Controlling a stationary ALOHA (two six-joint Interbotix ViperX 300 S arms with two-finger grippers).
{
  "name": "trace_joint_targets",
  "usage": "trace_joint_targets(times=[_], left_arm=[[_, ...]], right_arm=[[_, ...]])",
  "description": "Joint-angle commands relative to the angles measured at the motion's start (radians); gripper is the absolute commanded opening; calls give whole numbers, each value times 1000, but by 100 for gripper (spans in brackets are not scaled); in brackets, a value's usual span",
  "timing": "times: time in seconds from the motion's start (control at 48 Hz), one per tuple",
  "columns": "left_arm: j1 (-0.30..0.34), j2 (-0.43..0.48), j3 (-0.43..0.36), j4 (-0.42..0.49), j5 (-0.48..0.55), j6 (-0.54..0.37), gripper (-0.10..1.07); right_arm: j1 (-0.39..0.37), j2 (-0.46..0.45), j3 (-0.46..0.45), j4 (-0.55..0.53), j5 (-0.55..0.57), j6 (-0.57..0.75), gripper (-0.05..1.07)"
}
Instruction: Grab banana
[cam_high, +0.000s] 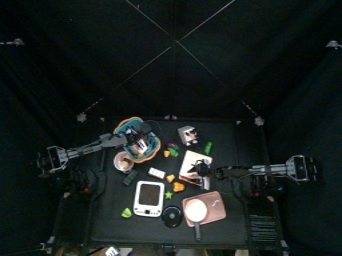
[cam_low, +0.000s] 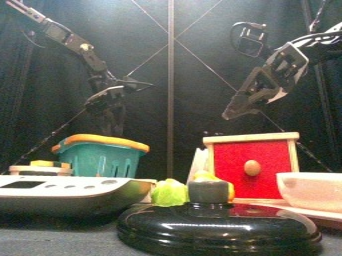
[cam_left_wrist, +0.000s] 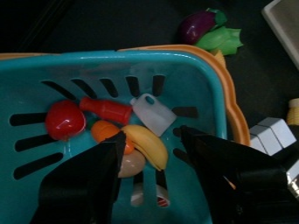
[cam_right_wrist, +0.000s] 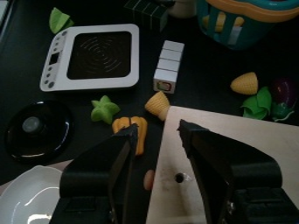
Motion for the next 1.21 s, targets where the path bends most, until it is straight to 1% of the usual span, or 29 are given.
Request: trace_joint_targets(times=[0.0,0.167,0.354,0.521,1.188], left_arm=[[6,15,5,-5,-2,-23,89],[5,74,29,-26,-2,-38,89],[6,124,25,-31,5,-40,89],[8,146,26,-43,6,-46,89],[8,239,28,-38,6,-44,90]], right_arm=[[-2,-9,-23,0,-5,-2,80],[-2,-9,-23,-2,-5,-2,80],[-2,-9,-23,-2,-5,-2,80],[-2,-9,-21,0,-5,-2,80],[-2,-9,-23,-2,-5,-2,80]])
